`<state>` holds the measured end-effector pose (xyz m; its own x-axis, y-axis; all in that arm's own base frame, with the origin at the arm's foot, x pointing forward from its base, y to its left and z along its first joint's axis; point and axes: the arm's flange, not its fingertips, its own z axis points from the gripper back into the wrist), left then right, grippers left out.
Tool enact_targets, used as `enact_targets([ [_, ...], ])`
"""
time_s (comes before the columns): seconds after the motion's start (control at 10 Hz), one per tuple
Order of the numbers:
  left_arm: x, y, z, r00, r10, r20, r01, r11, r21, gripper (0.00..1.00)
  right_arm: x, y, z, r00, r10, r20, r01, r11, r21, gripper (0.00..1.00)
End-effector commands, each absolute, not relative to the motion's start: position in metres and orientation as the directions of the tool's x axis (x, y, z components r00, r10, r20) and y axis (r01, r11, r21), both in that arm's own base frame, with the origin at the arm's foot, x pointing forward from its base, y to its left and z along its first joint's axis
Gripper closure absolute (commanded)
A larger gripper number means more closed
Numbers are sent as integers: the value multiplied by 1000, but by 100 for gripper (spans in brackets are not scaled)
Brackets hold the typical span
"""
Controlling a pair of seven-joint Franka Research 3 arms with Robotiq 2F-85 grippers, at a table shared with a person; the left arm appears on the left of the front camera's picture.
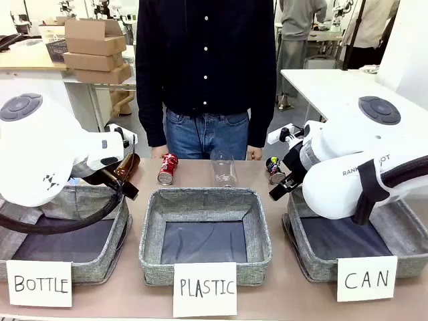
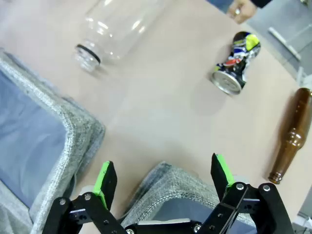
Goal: Sort the can waste into the basket.
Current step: Pick up the can waste from the table and place it in the right Fabric basket.
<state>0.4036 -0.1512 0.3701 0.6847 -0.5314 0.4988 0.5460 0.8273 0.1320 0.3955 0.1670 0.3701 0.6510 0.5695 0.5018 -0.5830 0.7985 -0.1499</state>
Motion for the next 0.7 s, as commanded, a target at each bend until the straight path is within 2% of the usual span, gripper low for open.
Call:
enact_targets([
  [0.0,404,-151,370,685,-531,499,546,827,132,0,396,167,370,651,570,502,-583,798,-150,0],
  [0.6,404,-151,370,685,-531,499,546,827,132,0,396,167,370,651,570,502,-583,798,-150,0],
])
